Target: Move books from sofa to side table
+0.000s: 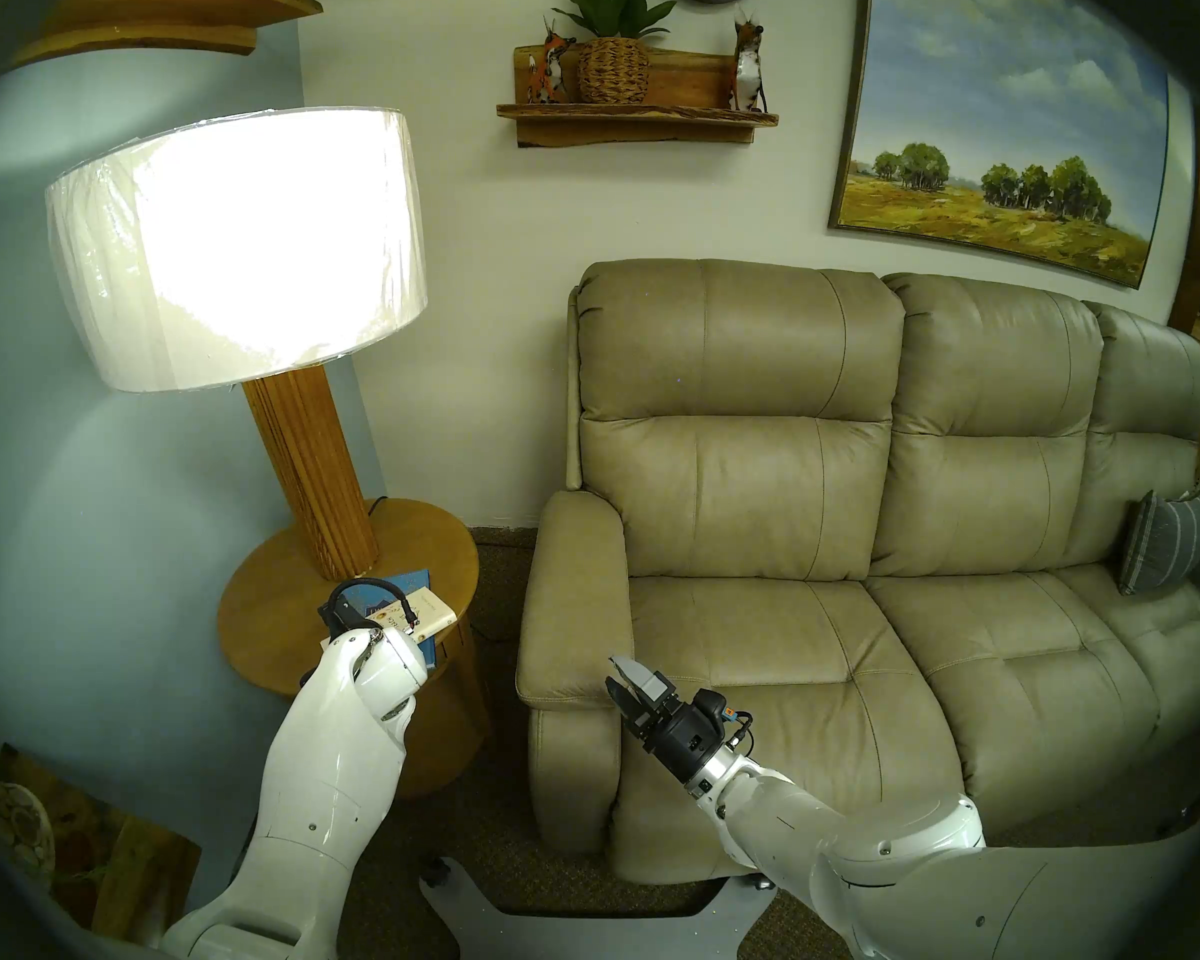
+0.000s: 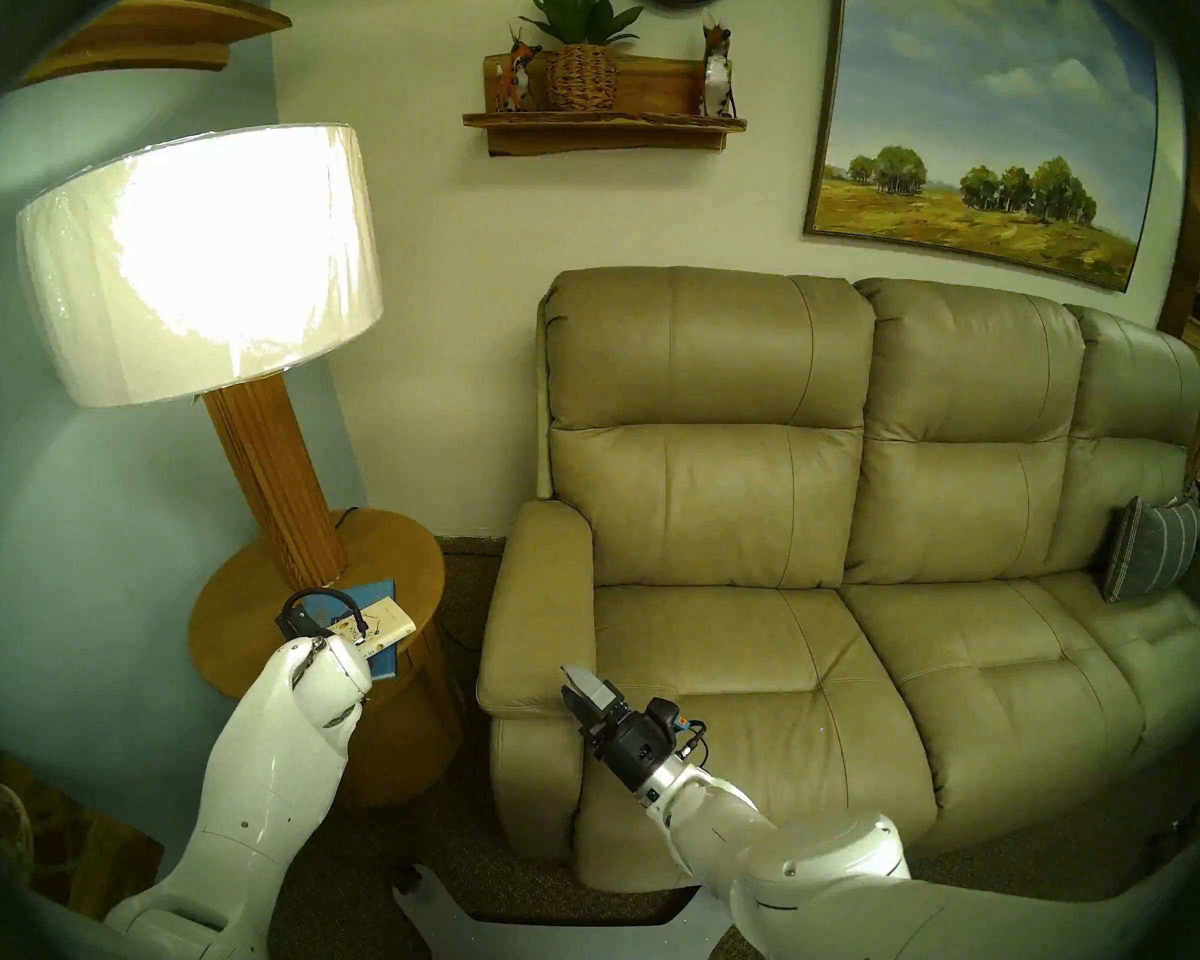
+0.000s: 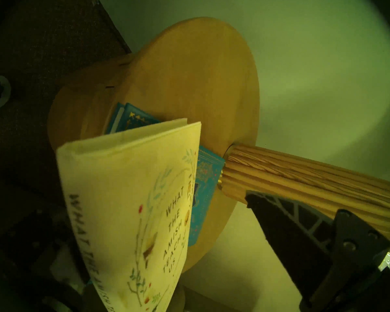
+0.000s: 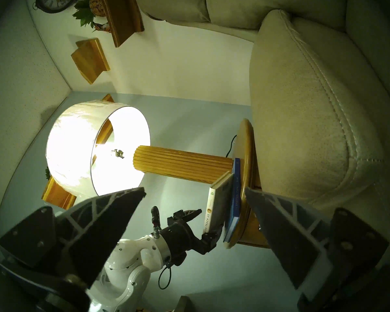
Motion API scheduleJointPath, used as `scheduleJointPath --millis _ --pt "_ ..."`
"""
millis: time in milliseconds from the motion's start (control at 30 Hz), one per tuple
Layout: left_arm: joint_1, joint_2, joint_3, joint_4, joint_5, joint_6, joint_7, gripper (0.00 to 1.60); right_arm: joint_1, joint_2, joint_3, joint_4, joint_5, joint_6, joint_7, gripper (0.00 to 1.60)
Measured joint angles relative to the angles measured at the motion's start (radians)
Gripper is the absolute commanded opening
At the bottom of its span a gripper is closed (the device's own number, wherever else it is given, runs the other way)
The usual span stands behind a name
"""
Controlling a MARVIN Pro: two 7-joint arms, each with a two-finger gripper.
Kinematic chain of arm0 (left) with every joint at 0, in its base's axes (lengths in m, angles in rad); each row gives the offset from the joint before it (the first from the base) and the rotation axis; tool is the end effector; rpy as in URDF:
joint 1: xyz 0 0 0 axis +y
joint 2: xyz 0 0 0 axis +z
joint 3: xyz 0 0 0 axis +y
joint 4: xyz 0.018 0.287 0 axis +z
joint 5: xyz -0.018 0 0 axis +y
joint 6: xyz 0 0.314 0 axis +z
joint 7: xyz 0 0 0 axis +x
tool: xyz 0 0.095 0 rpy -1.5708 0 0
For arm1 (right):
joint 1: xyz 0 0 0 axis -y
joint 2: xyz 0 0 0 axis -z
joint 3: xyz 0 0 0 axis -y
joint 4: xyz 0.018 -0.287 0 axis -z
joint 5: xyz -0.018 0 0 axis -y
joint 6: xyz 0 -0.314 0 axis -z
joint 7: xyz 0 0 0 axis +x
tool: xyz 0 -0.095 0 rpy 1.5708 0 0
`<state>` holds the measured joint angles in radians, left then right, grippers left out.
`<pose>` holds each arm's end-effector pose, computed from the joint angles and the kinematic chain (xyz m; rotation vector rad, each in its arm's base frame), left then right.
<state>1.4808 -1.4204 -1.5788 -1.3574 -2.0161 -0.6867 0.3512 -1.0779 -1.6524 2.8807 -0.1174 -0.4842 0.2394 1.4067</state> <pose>0.4137 0.1052 -0.3918 0.8714 2.2794 1.0649 0.3593 0.0791 -0.5074 -1.3484 0.4486 -0.7787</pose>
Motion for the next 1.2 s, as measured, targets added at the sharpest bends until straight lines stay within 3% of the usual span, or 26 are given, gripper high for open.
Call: scheduleJointPath --millis 333,767,967,1200 --pt "0.031 0.006 -0.037 -0.068 -0.038 0.0 0.063 1.6 0.0 0.0 0.0 0.002 0.0 -0.005 -0.004 1.6" --pt "-0.048 0.027 -0.087 0.052 -0.081 0.029 0.093 1.6 0.0 0.0 0.0 0.006 0.0 -0.011 -0.008 1.6" --pt "-0.044 0.02 -0.07 -0.01 -0.073 0.028 0.079 1.6 0.0 0.0 0.0 0.007 0.0 -0.013 -0.009 1.6" --pt "0.021 -0.013 -0.058 -0.107 -0.059 -0.035 0.083 1.6 0.0 0.001 0.0 0.009 0.002 -0.014 -0.008 1.6"
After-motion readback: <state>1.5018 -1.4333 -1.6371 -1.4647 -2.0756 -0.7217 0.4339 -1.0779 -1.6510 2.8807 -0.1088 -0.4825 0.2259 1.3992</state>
